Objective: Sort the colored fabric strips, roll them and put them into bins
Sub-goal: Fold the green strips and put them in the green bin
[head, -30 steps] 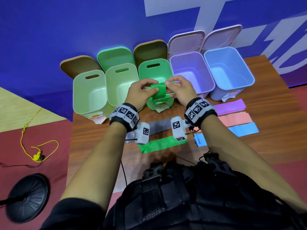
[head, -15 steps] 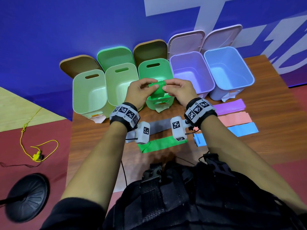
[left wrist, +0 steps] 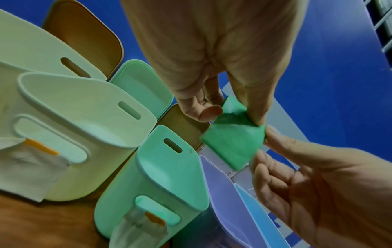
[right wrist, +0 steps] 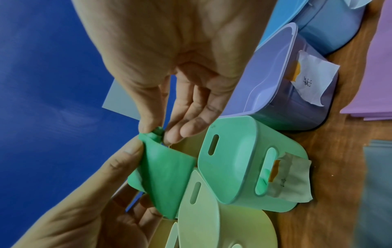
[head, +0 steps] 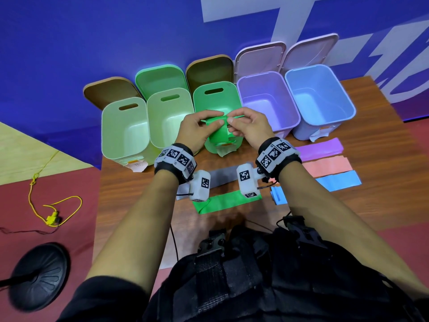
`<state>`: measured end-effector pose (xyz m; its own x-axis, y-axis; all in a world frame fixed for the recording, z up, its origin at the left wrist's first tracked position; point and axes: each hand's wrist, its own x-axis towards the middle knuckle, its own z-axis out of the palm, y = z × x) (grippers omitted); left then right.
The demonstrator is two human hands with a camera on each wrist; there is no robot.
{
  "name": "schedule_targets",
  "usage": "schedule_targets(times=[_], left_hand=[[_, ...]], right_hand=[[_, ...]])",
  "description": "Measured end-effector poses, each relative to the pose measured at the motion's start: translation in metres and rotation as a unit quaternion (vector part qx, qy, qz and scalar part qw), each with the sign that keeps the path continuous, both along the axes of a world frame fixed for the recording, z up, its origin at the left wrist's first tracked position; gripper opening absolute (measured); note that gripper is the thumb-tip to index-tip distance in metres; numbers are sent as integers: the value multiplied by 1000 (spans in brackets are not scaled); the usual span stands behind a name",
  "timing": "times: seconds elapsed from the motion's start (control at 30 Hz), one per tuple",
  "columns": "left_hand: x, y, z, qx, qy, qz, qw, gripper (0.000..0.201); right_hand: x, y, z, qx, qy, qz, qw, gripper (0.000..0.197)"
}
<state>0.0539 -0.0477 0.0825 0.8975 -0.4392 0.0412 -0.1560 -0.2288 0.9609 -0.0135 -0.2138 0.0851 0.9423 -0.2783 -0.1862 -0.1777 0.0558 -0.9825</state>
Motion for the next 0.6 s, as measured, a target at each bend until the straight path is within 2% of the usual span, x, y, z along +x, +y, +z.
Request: schedule_targets(times=[0.37,0.6], left_hand=[[-3,0,-1,-14,30,-3,999,14],[-3,-2,0,12,10,-8,1000,13]], right_hand=[[-3,-1,-1,15,-8,0,1000,1],[0,1,-9,15,6,-3,1000,12]])
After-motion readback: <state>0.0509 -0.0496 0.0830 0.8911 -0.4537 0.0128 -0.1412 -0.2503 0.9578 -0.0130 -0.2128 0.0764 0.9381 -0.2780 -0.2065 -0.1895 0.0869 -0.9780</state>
